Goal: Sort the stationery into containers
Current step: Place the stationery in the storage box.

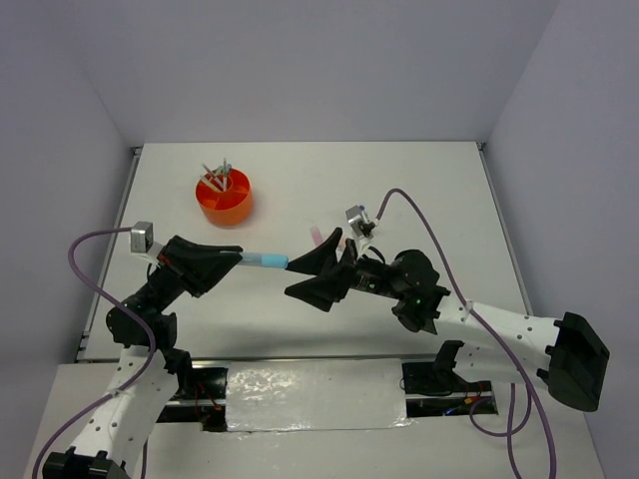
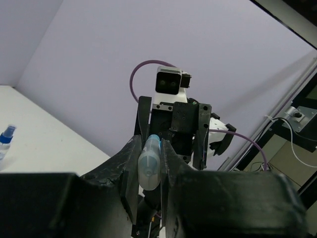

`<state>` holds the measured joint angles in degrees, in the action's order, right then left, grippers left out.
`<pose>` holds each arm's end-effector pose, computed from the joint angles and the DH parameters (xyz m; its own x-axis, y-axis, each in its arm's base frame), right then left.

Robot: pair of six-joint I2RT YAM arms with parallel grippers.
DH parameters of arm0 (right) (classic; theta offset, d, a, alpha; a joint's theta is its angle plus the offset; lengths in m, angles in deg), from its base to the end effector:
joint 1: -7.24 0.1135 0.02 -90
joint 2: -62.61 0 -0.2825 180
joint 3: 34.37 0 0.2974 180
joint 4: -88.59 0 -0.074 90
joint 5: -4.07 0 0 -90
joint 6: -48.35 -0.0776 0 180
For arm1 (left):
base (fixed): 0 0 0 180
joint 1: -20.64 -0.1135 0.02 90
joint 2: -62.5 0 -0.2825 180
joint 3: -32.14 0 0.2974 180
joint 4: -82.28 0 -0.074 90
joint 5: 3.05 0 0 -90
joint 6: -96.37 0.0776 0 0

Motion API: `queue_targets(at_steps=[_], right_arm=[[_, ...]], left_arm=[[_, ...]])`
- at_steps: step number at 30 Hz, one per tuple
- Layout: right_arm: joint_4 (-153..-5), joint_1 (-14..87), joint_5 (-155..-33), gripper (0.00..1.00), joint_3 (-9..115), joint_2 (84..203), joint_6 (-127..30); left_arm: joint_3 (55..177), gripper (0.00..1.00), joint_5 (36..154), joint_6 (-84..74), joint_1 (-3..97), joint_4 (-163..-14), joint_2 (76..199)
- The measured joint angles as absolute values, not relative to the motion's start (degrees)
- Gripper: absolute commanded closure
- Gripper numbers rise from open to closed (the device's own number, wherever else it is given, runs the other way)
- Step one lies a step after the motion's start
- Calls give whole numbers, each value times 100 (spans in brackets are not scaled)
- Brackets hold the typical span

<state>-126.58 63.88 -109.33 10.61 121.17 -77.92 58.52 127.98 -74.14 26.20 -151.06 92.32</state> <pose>0.1374 0.2648 0.3381 -0.4105 0.3639 -0.8361 -0.9014 -0.0236 0.4323 0.1515 -0.0659 0.3375 -0.3617 -0.7124 -0.6015 0.8323 0.0439 -0.5525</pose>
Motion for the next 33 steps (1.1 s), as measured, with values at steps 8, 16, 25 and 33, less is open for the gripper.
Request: queue_targets(at_steps=[8,16,25,33], right_arm=[[-12724,6399,-10734,38,1382,12213,-7932],[-12617,6432,-10557,45,1769,12620,-8017],[-12416,6587,-10527,70,1817,12768,-7987],[-12156,6563,-10562,100,2169,12884,-7871]], left_arm=[[5739,100,12724,-7642,2622,-15565,9145],[5736,100,12717,-7642,2640,-15637,9086],[5736,100,12621,-7598,2646,-15624,9053],[5739,11,12398,-7589,2635,-15613,9075]])
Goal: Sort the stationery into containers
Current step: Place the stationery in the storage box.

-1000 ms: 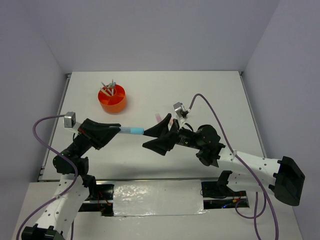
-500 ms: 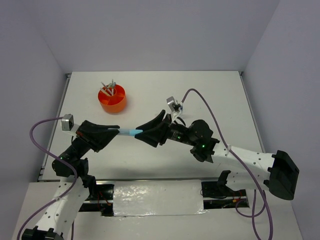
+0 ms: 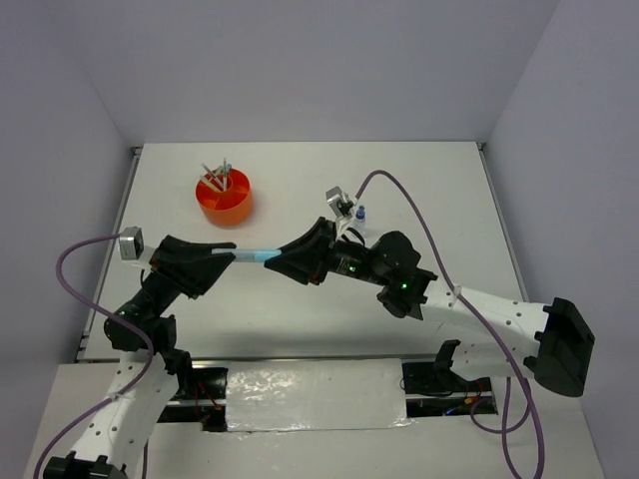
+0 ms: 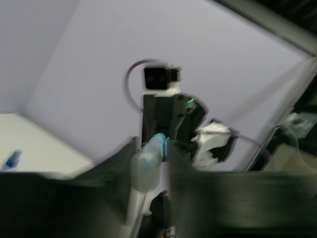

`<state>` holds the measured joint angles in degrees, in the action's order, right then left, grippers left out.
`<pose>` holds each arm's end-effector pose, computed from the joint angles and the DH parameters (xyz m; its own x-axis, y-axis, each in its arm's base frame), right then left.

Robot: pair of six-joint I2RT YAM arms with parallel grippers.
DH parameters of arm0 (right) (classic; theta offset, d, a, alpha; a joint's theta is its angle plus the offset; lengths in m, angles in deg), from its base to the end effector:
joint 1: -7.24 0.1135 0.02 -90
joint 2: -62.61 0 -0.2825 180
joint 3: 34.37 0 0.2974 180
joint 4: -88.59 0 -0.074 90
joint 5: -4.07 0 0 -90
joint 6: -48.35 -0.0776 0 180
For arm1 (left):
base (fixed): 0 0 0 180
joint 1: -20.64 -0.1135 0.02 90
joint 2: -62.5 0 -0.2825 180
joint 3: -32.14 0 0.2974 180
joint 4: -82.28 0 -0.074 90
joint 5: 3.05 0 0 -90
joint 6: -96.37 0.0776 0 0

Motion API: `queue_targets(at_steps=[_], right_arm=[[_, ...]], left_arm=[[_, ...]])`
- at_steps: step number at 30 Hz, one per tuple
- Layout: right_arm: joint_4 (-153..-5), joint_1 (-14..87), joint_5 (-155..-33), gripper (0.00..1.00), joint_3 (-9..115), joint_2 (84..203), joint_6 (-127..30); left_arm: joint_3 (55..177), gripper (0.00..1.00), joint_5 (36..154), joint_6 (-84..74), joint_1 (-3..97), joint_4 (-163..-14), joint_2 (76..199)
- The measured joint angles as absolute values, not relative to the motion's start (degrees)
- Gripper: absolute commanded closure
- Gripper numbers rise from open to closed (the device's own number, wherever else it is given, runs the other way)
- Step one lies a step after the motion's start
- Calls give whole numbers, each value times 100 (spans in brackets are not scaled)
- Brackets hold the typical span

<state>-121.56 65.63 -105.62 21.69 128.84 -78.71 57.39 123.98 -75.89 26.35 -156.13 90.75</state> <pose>0.1544 0.3008 0.3698 -0.4403 0.3671 -0.8194 -0.8802 0.0032 0.4745 0.1399 -0.0610 0.3436 -0.3055 -0.7644 -0.5677 0.8682 0.0212 -0.4958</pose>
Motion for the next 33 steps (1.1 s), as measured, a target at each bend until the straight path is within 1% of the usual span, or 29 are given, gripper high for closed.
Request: queue_targets(at_steps=[1,2,4,5,7,9,11,13,14,17,19,21,22,23,24,27,29,33], right_arm=[[-12075,6535,-10559,100,2208,12891,-7838],[-11845,6447,-10551,100,2307,12917,-7759],[-11345,6198,-10640,100,2573,13046,-7661],[-11087,5997,-10660,100,2722,13136,-7624],[-10464,5503,-10693,100,3091,13396,-7501],[-9642,5099,-10581,100,3651,13804,-7276],[-8881,4869,-10415,100,4446,14406,-7014],[-8051,4775,-10221,100,5504,15186,-6719],[-7727,4756,-10107,100,6066,15555,-6581],[-6460,4747,-9722,100,8468,17087,-6186],[-5789,4734,-9440,100,10219,18209,-5971],[-5238,4716,-9224,100,11567,19070,-5814],[-5080,4701,-9182,100,11952,19371,-5777],[-4986,4671,-9169,100,12057,19535,-5740],[-4925,4644,-9174,100,11913,19564,-5724],[-4932,4561,-9224,100,11200,19540,-5705],[-4851,4524,-9270,100,10940,19573,-5694],[-4831,4528,-9346,100,10960,19717,-5672]], left_arm=[[5756,1,12385,-7375,2635,-15475,9060],[5863,1,12466,-7111,2631,-15036,9031],[6687,1,12315,-6177,2675,-12828,9036],[7247,1,11941,-5611,2679,-11794,9147],[8477,1,10647,-4656,2683,-9731,9484],[9579,1,9231,-3825,2670,-8203,10015],[10125,1,8081,-3216,2655,-7259,10478],[10090,1,7522,-2746,2635,-6621,10826],[9953,1,7421,-2553,2635,-6339,10939],[9474,1,7314,-2201,2635,-5620,11204],[9273,1,7251,-2016,2635,-5290,11084],[9242,1,7190,-1891,2635,-5169,10813],[9247,1,7172,-1858,2633,-5193,10670],[9258,1,7170,-1793,2629,-5202,10572],[9275,1,7174,-1766,2629,-5209,10513],[9334,1,7212,-1729,2615,-5257,10489],[9334,1,7273,-1701,2607,-5266,10517],[9330,1,7347,-1622,2602,-5263,10581]])
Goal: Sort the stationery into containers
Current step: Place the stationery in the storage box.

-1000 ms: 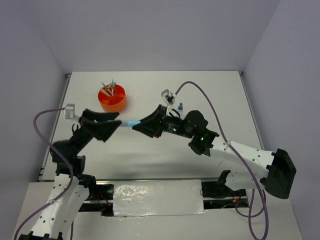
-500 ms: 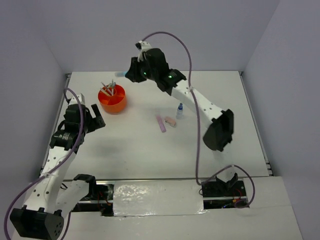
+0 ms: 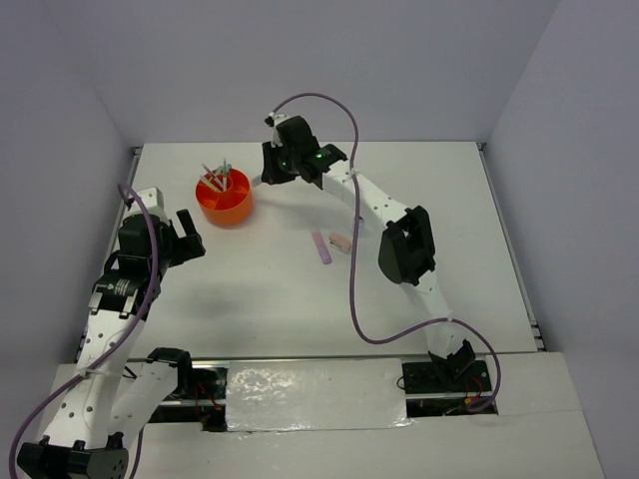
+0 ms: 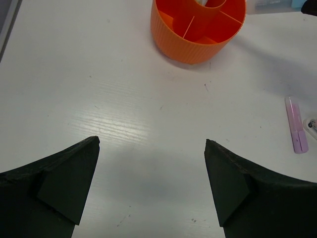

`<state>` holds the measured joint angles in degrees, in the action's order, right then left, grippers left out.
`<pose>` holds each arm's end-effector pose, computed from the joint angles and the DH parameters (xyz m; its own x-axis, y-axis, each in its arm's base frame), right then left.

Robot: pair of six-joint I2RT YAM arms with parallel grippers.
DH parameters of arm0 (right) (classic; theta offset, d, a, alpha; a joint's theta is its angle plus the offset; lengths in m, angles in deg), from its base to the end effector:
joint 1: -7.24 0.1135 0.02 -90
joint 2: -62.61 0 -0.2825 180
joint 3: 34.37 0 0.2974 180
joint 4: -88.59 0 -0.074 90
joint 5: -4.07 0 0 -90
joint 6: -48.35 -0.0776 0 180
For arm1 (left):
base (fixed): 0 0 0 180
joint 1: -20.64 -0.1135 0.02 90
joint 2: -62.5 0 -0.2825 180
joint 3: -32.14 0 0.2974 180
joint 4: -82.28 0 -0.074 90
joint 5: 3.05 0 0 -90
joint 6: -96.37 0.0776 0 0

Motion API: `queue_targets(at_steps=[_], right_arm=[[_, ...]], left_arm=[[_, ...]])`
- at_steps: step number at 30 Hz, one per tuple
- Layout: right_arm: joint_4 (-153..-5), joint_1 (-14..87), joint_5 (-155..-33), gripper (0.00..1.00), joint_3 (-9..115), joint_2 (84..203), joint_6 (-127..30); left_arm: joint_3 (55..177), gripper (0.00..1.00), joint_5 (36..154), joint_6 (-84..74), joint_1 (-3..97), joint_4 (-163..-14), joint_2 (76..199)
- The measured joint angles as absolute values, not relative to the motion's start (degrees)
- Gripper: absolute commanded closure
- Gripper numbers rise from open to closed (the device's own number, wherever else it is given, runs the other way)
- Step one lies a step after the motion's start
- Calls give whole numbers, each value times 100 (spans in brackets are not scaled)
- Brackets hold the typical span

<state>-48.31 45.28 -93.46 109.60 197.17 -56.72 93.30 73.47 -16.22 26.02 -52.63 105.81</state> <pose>0.4956 0.4007 0.2797 -0.6030 -0.1445 -0.7845 -0.5592 0.7779 0.2865 0.2311 -0.0036 0.3300 -0.3765 -0.3397 -0.8619 -0.2814 0.9283 -0.2430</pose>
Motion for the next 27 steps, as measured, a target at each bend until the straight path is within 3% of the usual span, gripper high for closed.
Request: queue_targets(at_steps=[12,27], right_arm=[[-5435,4782,-8732,100,9900,19503,-5700],[-6499,5324,-7709,100,9467,18939,-5458]], left_arm=[[9330,1,7450,-1605,2602,-5266,10563],[9330,1,7673,-1600,2602,-5274,10579]])
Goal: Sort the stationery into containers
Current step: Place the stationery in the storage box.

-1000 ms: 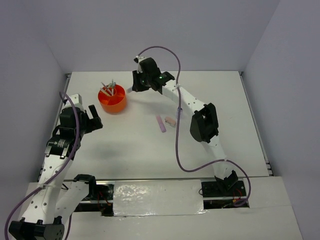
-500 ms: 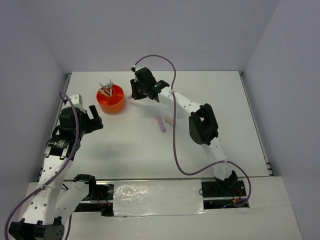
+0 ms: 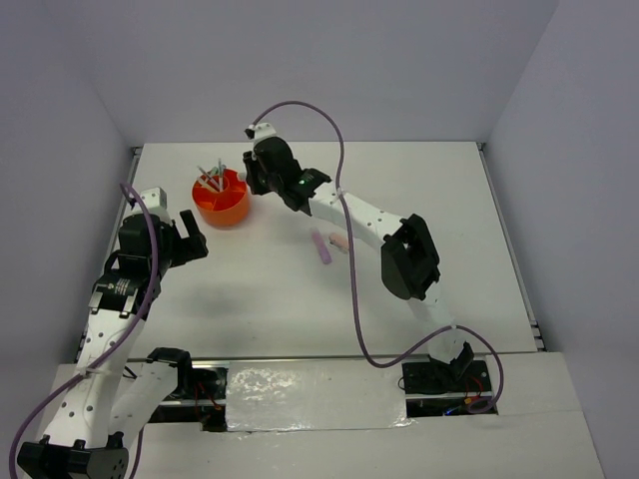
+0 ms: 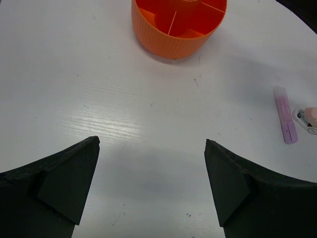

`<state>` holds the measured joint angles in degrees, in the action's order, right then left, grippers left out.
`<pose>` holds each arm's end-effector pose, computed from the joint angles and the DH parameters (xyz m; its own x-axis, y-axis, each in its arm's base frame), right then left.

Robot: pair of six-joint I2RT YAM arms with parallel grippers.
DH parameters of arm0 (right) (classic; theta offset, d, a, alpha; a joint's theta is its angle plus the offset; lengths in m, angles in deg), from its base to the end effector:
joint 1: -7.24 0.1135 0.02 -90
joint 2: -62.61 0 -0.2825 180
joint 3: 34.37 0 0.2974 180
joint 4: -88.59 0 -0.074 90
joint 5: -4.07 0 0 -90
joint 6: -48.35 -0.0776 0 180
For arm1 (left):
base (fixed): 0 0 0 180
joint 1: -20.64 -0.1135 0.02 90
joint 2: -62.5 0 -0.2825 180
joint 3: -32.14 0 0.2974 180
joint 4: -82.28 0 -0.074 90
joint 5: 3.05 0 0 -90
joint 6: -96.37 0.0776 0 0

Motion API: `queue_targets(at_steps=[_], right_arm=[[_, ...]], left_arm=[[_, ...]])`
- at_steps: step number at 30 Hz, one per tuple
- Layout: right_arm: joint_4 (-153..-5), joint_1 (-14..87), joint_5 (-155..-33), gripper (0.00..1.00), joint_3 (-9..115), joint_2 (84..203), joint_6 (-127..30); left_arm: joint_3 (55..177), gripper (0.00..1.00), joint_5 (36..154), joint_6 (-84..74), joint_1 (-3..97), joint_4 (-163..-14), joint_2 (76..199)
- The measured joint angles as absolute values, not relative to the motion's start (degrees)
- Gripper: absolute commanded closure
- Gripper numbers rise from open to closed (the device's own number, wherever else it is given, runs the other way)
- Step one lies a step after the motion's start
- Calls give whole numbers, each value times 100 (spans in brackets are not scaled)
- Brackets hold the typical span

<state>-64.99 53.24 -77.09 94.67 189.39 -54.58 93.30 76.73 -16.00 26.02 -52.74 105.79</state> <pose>0.4419 0.4404 0.2898 -0.4144 -0.1108 -0.9033 -0.5342 0.8332 0.1429 0.2315 -0.0080 0.3299 -0.3948 -0.3390 -0.8539 -0.2327 0.9360 -0.2640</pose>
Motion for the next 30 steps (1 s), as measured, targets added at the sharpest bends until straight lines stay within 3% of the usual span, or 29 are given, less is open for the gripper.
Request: queue_targets(at_steps=[22,25,27,30], right_arm=[[-6230,5348,-8074,92,10337,19634,-5001],[-6208,5348,-8074,78,10337,19662,-4955],[-6206,5348,-8074,58,10337,19673,-4940],[-6206,5348,-8074,48,10337,19686,-4911]], left_arm=[[9327,1,7839,-1581,2602,-5335,10579],[9327,1,7859,-1581,2602,-5342,10579],[9327,1,7874,-1579,2602,-5353,10579],[9327,1,7887,-1554,2602,-5353,10579]])
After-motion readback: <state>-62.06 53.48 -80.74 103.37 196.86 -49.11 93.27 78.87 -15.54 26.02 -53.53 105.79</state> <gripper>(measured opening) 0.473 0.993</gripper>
